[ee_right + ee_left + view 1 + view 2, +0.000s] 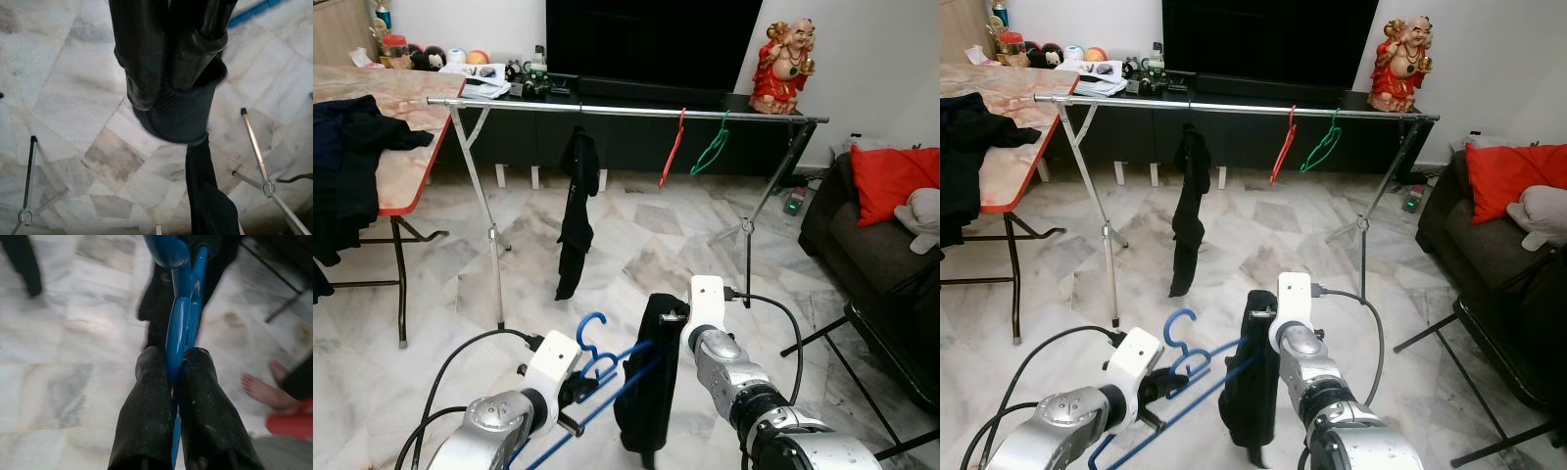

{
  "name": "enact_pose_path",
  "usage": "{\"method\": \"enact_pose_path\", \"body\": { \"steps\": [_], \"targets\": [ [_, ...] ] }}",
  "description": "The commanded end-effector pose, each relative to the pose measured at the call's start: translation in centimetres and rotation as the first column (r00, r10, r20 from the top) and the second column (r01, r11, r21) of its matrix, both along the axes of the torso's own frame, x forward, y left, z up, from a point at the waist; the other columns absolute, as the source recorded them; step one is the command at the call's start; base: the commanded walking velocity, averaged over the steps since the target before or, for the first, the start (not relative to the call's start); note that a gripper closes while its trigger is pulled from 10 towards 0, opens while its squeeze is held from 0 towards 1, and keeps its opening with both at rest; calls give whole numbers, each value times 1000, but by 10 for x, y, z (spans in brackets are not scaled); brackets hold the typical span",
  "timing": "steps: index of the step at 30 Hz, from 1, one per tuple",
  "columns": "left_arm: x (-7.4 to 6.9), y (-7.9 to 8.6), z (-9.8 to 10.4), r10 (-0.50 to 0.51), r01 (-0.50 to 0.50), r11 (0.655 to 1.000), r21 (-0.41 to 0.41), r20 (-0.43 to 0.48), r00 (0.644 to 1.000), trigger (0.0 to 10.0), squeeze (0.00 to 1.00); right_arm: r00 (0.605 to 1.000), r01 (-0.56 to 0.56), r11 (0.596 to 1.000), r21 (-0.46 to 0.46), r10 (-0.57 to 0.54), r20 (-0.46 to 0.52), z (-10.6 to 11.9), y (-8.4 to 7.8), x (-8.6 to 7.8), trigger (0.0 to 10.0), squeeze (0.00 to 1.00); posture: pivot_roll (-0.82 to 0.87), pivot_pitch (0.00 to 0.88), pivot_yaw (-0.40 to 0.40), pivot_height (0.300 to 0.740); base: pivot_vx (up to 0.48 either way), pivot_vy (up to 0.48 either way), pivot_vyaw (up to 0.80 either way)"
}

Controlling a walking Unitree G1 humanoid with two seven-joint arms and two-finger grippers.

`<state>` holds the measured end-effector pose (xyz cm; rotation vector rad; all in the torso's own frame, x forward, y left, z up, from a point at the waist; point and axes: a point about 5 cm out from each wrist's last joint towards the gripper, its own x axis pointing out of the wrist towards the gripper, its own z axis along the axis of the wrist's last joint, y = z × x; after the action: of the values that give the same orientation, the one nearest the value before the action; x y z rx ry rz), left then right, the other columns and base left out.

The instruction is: Hang hanger

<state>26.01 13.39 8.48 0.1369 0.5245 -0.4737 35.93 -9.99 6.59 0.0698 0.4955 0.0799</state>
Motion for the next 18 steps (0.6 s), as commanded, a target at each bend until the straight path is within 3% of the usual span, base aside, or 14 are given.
{"method": "enact_pose_path", "body": {
  "steps": [1,7,11,18],
  "targets": [
    [9,5,6,68,-69,997,23,53,996,10000,0,1000,17,1000,11,-18,19,9,-2,6,10000,0,271,0,-145,740,0,0,0],
    [10,3,9,60,-59,998,-26,54,997,10000,0,999,45,998,34,-45,6,7,-2,5,10000,0,276,0,-144,740,0,0,0],
    [-4,-20,14,-125,130,982,-134,44,991,10000,0,1000,28,994,103,-28,-3,8,5,5,10000,0,280,0,-144,740,0,0,0],
    [-14,-27,9,-216,215,968,-132,5,976,10000,0,999,31,993,112,-32,7,13,5,8,10000,0,280,0,-148,740,0,0,0]
  ]
}}
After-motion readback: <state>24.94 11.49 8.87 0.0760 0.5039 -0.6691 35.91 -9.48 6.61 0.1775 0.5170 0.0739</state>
